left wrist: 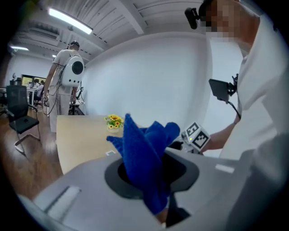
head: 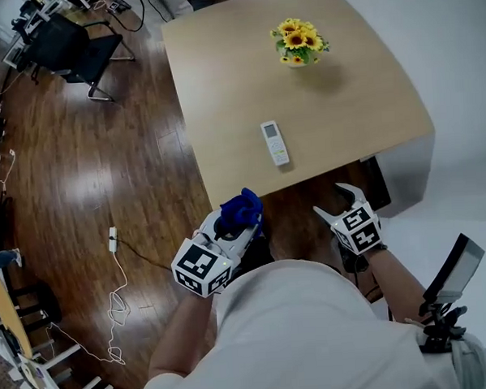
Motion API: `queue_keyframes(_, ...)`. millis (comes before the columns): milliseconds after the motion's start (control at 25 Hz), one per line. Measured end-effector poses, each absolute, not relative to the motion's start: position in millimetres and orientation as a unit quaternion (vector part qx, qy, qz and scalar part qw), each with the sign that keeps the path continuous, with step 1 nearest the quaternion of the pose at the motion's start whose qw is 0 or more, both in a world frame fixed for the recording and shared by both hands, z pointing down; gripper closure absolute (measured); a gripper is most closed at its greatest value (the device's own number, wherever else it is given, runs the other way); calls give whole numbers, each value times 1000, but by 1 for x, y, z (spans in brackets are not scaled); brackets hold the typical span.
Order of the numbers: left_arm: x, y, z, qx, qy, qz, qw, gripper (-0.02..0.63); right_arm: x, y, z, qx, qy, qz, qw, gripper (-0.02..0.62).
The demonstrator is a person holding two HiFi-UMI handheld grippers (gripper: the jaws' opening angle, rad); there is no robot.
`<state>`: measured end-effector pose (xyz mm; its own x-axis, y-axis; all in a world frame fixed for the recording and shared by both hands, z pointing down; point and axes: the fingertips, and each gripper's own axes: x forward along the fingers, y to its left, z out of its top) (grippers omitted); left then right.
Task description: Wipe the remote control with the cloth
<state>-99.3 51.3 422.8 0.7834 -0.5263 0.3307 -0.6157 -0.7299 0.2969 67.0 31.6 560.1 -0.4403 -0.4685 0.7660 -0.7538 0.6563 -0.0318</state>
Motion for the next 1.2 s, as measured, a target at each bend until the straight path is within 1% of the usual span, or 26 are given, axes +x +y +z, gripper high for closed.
queue_keyframes(200,-126,11,435,928,-285,109,213,497,16,-24,573,363,-825,188,391,281)
queue_keyframes(400,-142,-8,449,923,-282,120,234,497,-18,-81,602,393,-816,201,374,279)
queue_keyframes(520,-151,-14,451,916,-291,129,243,497,-25,-111,632,425,-802,220,357,271)
queue_keyframes(760,-169,-33,469,899,-319,146,261,497,-44,-151,690,474,-779,235,337,229)
queue_keyframes(1000,-166,-37,459,901,-297,160,273,497,-51,-155,687,500,-766,243,324,224)
queue_keyframes(1120,-167,-41,462,904,-286,160,276,497,-50,-153,686,502,-768,238,319,238)
queue_keyframes(1160,-167,-42,463,905,-281,161,276,497,-48,-154,688,503,-767,238,319,257)
queue_keyframes(1200,-167,-43,464,907,-276,161,275,497,-46,-155,689,503,-767,238,319,302)
